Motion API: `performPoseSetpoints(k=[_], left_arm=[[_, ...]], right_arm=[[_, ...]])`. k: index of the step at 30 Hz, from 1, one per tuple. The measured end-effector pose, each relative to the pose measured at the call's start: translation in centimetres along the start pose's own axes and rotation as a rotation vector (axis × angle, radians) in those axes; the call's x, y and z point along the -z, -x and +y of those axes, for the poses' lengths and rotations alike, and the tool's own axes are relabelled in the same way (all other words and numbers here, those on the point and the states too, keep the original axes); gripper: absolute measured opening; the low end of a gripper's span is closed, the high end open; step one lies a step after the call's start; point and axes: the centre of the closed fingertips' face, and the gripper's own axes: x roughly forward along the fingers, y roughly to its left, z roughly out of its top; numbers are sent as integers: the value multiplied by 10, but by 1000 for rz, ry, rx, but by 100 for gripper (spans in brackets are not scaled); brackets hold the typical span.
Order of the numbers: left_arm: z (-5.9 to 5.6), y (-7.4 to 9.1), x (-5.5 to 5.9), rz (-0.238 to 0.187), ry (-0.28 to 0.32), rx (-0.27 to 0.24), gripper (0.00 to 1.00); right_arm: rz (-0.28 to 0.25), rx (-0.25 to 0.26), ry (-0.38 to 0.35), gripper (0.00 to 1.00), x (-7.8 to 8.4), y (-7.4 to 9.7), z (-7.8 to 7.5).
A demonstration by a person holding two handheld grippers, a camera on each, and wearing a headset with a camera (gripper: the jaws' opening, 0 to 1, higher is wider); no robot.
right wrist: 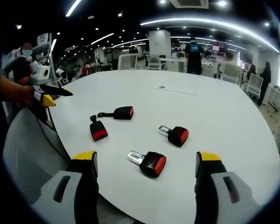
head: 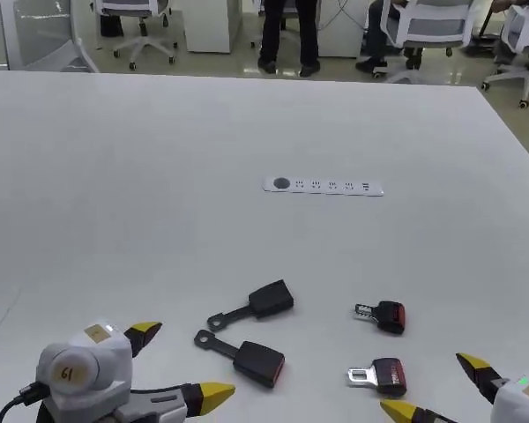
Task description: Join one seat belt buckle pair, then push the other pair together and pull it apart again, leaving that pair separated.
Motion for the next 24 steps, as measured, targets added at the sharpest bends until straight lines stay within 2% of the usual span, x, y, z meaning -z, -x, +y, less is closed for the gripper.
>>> performPoseSetpoints(k=[5,11,19,24], left_arm=[[-1,-4,6,22,-19,16,95],[1,-13,6,37,-39,31,94],[-3,-26,6,62,-76,63,92],[-2,-35,5,69,-95,74,95]], right_arm=[[15,-13,-1,86,3,-5,2],[28,-30,21,86,4,-12,3],[53,-59,35,85,6,-20,1],[62,-81,68,83,8,-25,-1]])
